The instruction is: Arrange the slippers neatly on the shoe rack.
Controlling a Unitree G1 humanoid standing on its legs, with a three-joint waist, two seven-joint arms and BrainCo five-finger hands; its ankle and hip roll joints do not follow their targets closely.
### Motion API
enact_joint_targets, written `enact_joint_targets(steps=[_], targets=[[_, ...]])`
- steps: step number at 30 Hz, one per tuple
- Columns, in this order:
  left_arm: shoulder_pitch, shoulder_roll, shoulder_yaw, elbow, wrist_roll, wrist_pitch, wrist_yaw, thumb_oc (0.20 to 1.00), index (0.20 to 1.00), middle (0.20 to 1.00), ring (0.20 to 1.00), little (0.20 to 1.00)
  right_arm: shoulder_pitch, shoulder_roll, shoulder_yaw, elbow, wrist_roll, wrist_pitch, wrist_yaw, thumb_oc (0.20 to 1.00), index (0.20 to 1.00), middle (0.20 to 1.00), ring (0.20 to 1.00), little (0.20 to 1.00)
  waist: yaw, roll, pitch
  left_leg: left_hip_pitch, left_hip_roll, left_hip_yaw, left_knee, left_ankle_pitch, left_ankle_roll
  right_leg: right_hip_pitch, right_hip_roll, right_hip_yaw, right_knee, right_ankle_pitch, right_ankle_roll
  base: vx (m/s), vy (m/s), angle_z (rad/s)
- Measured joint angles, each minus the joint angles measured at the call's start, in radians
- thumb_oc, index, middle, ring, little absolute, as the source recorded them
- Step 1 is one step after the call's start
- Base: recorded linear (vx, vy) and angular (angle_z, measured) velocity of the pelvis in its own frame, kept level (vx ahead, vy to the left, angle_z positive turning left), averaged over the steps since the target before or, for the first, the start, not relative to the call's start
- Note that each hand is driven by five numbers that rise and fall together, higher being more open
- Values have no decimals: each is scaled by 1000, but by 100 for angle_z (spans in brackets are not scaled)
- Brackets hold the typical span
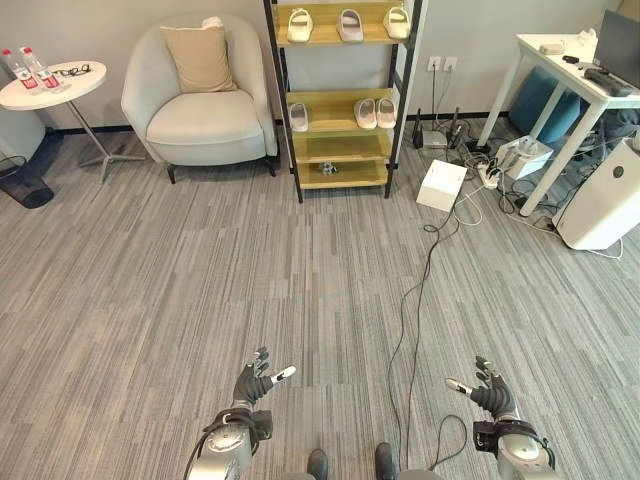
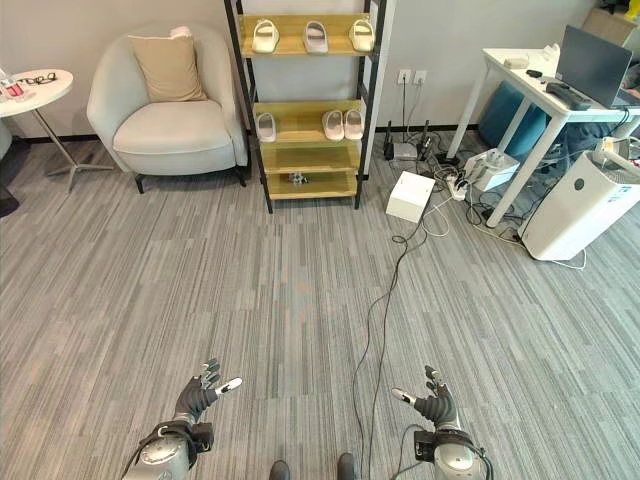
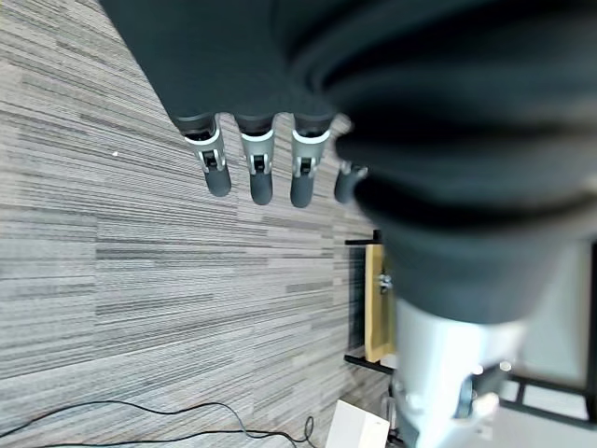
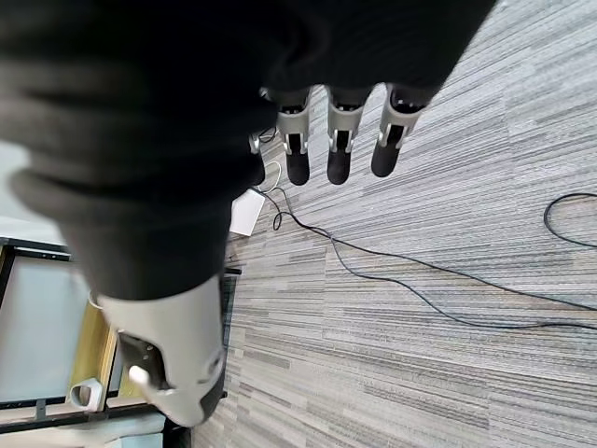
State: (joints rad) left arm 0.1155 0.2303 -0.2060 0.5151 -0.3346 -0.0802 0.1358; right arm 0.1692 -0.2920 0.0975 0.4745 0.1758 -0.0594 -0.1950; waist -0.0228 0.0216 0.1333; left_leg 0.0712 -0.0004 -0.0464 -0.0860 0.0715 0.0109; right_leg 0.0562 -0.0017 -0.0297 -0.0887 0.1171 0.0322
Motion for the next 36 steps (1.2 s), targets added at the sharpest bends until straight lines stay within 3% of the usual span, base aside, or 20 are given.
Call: enact_joint_targets(steps=[17, 28, 36], targets=[[44, 2, 3, 4, 0, 1, 0, 1000, 1000, 1000, 1000, 1000, 7, 0, 9, 30, 0, 2, 9, 1000, 1000, 1000, 1000, 1000, 0, 5, -23, -22, 0, -1, 0, -1, 1, -20, 0, -3, 0, 1, 0, -1, -1, 0], [37, 2, 1, 4, 0, 1, 0, 1000, 1000, 1000, 1000, 1000, 14, 0, 3, 28, -1, 2, 9, 1000, 1000, 1000, 1000, 1000, -1, 19, -7, -56, -2, -30, 0, 2, -8, -39, -5, -54, 0, -3, 0, -5, 10, 10], [32, 19, 11, -3, 1, 1, 2, 1000, 1000, 1000, 1000, 1000, 1, -2, 3, 27, -3, 2, 9, 1000, 1000, 1000, 1000, 1000, 2, -13, 21, -70, -1, -9, 0, 0, -8, -62, -3, -25, 0, -1, 0, 27, 80, -7]])
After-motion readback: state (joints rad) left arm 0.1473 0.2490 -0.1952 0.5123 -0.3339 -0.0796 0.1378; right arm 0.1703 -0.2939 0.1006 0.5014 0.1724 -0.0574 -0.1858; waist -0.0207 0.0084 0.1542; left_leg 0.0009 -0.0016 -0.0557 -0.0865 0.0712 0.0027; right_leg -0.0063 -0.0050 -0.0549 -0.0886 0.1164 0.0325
